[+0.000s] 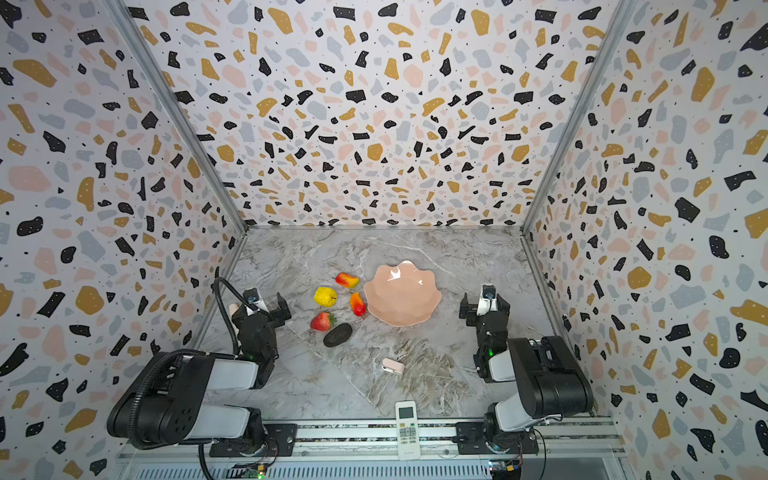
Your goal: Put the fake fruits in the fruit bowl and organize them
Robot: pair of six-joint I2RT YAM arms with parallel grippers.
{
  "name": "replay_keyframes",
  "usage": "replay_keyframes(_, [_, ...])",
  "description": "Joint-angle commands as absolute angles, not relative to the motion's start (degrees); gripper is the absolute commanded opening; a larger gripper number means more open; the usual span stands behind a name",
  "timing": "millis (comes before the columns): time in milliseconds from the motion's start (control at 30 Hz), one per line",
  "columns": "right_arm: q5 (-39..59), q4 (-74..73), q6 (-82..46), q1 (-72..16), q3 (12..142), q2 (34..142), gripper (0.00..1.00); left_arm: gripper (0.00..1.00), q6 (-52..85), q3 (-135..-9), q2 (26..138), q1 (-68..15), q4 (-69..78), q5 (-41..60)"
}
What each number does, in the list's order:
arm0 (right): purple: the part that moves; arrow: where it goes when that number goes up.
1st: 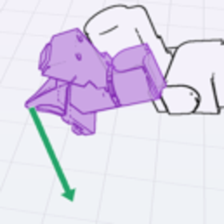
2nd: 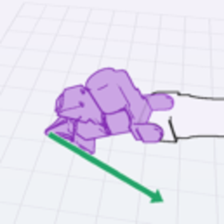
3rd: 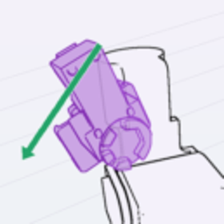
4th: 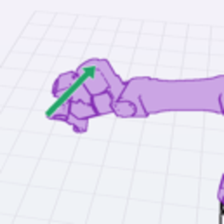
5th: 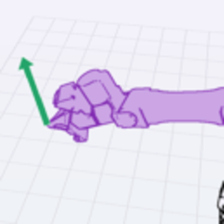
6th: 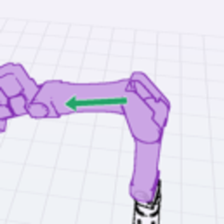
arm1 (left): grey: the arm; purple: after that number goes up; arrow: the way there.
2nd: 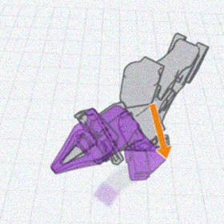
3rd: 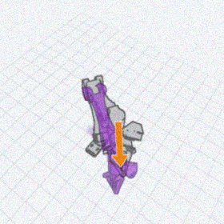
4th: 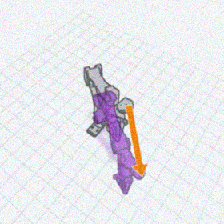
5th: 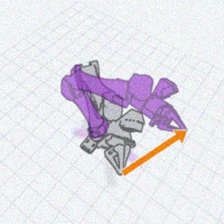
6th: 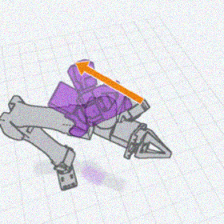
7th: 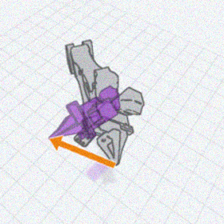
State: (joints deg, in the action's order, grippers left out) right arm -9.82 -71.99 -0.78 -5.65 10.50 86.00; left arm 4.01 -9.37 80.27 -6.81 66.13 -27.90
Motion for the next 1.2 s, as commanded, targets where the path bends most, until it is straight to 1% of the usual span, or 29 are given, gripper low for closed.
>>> replay_keyframes(0, [-10.1,-72.1,-0.6,-5.9,11.5,85.3,0.99,0.99,3.5,-8.8,79.7,-6.8,69.5,-27.8])
replay_keyframes(1167, [-9.1,-72.1,-0.7,-5.3,11.3,85.1,0.99,1.0,3.5,-8.8,79.3,-6.8,70.0,-27.8])
